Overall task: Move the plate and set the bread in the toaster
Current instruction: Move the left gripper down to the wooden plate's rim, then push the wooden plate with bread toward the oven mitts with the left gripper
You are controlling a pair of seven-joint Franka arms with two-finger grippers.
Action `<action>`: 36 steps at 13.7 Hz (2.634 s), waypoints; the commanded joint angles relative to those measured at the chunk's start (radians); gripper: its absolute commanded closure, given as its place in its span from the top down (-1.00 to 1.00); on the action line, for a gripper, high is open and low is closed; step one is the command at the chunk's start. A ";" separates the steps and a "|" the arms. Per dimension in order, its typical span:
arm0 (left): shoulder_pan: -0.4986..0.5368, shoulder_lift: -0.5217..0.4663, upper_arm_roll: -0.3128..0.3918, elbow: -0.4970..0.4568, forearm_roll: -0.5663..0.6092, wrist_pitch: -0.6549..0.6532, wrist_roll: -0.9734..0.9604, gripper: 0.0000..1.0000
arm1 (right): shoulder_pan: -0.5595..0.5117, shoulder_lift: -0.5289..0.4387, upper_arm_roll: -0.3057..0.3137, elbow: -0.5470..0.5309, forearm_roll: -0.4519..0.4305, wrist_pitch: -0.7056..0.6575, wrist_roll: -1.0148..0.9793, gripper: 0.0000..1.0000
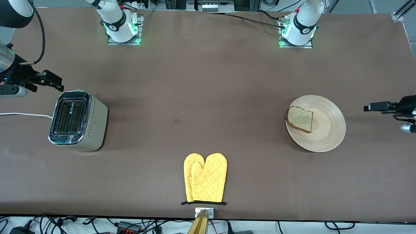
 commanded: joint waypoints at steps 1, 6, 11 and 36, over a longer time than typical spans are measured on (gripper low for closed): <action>0.130 0.154 -0.011 0.063 -0.180 0.010 0.216 1.00 | 0.004 0.004 -0.003 -0.008 -0.015 0.018 0.005 1.00; 0.191 0.274 -0.011 0.062 -0.404 0.010 0.438 1.00 | 0.007 0.004 -0.003 -0.010 -0.016 0.018 0.005 1.00; 0.205 0.354 -0.011 0.060 -0.489 0.010 0.525 1.00 | 0.002 -0.013 -0.007 -0.008 -0.015 0.018 0.007 1.00; 0.046 0.442 -0.059 0.014 -0.688 0.008 0.286 -0.98 | 0.002 -0.010 -0.009 -0.038 -0.016 0.082 -0.009 1.00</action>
